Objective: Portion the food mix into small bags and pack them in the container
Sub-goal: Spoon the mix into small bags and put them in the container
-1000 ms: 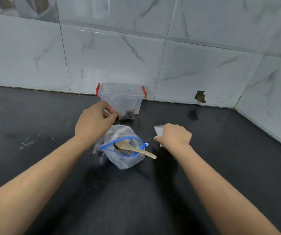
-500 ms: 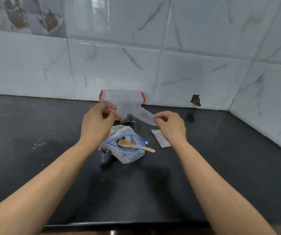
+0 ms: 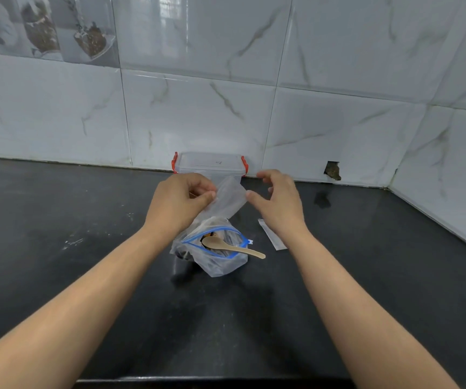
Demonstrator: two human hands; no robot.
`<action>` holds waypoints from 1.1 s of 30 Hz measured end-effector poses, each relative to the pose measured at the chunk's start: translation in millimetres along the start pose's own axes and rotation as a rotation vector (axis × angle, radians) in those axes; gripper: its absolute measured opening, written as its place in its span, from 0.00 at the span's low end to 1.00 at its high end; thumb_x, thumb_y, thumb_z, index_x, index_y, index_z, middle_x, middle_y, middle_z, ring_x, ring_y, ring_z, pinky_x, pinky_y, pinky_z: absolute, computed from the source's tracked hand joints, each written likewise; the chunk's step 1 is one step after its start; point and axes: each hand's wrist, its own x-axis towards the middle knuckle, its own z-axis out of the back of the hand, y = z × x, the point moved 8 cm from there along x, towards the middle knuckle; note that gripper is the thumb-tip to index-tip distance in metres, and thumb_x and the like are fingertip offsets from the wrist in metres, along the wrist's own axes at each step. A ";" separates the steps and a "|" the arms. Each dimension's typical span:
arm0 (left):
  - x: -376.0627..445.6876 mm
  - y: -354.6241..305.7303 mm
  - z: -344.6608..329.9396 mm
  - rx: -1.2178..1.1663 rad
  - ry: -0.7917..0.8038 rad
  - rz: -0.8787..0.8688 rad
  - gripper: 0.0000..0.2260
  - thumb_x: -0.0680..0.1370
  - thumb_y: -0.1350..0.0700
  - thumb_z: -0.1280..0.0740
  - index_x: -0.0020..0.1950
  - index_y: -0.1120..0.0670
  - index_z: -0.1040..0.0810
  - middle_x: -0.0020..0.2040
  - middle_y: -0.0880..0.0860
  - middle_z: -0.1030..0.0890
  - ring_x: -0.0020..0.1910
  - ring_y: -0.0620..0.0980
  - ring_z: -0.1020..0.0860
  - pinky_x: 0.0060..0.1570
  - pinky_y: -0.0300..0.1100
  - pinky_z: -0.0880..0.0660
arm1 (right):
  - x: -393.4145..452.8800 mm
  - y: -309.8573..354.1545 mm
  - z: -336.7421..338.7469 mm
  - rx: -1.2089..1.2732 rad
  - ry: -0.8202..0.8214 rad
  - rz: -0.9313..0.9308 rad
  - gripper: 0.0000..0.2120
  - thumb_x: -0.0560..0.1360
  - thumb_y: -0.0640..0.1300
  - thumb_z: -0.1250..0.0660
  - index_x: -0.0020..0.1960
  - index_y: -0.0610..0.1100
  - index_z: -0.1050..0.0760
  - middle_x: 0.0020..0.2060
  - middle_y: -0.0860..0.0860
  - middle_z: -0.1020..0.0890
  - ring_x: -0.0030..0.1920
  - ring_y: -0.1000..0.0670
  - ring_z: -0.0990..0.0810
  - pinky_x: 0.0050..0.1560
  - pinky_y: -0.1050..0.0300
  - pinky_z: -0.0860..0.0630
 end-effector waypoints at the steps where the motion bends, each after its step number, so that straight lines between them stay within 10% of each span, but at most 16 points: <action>1: -0.3 0.2 3.1 -0.005 -0.053 0.014 0.06 0.74 0.59 0.30 0.41 0.46 0.20 0.37 0.45 0.18 0.36 0.43 0.20 0.42 0.43 0.21 | -4.7 7.6 5.9 -0.042 -0.090 0.041 0.16 0.73 0.55 0.32 0.58 0.51 0.26 0.53 0.54 0.24 0.53 0.52 0.25 0.55 0.47 0.25; 6: -4.1 -4.3 -1.9 -0.075 -0.071 0.017 0.05 0.73 0.58 0.30 0.40 0.48 0.19 0.35 0.49 0.18 0.34 0.47 0.18 0.34 0.46 0.19 | -18.3 26.6 -23.5 0.063 0.119 0.020 0.22 0.71 0.64 0.34 0.56 0.50 0.26 0.38 0.58 0.23 0.43 0.57 0.23 0.46 0.57 0.25; 13: -11.8 -8.0 12.0 0.217 -0.228 -0.065 0.02 0.71 0.54 0.32 0.42 0.49 0.21 0.35 0.45 0.20 0.36 0.43 0.21 0.39 0.42 0.24 | -10.5 31.6 -23.8 -0.159 0.039 0.010 0.10 0.71 0.44 0.37 0.48 0.45 0.18 0.39 0.50 0.15 0.42 0.47 0.18 0.44 0.52 0.21; 18: -11.6 -12.3 -3.8 0.146 0.005 -0.301 0.27 0.67 0.41 0.37 0.66 0.46 0.29 0.63 0.43 0.26 0.61 0.39 0.29 0.56 0.31 0.34 | -9.1 45.3 -27.3 -0.197 0.087 0.104 0.08 0.74 0.44 0.39 0.39 0.49 0.23 0.34 0.54 0.20 0.38 0.50 0.22 0.34 0.57 0.30; 22: -10.2 -5.4 -19.5 0.332 0.142 -0.391 0.44 0.63 0.38 0.29 0.75 0.42 0.44 0.73 0.44 0.37 0.74 0.45 0.42 0.69 0.49 0.46 | -7.9 51.8 -29.7 -0.021 0.203 0.117 0.13 0.72 0.41 0.38 0.30 0.51 0.29 0.26 0.55 0.26 0.32 0.53 0.27 0.34 0.56 0.32; 28: -18.2 -20.0 -8.6 0.452 -0.103 -0.437 0.25 0.68 0.46 0.36 0.65 0.46 0.29 0.57 0.43 0.21 0.61 0.45 0.26 0.69 0.50 0.46 | -19.6 58.6 -27.2 -0.007 0.187 0.181 0.04 0.72 0.48 0.35 0.44 0.54 0.22 0.30 0.57 0.24 0.36 0.55 0.24 0.39 0.56 0.27; 33: -26.7 -9.8 24.8 0.548 -0.251 -0.308 0.25 0.66 0.44 0.39 0.62 0.50 0.25 0.48 0.47 0.19 0.52 0.51 0.22 0.66 0.50 0.42 | -31.6 28.1 -16.1 -0.307 0.160 0.151 0.16 0.76 0.61 0.41 0.53 0.53 0.21 0.42 0.57 0.19 0.42 0.55 0.23 0.40 0.58 0.27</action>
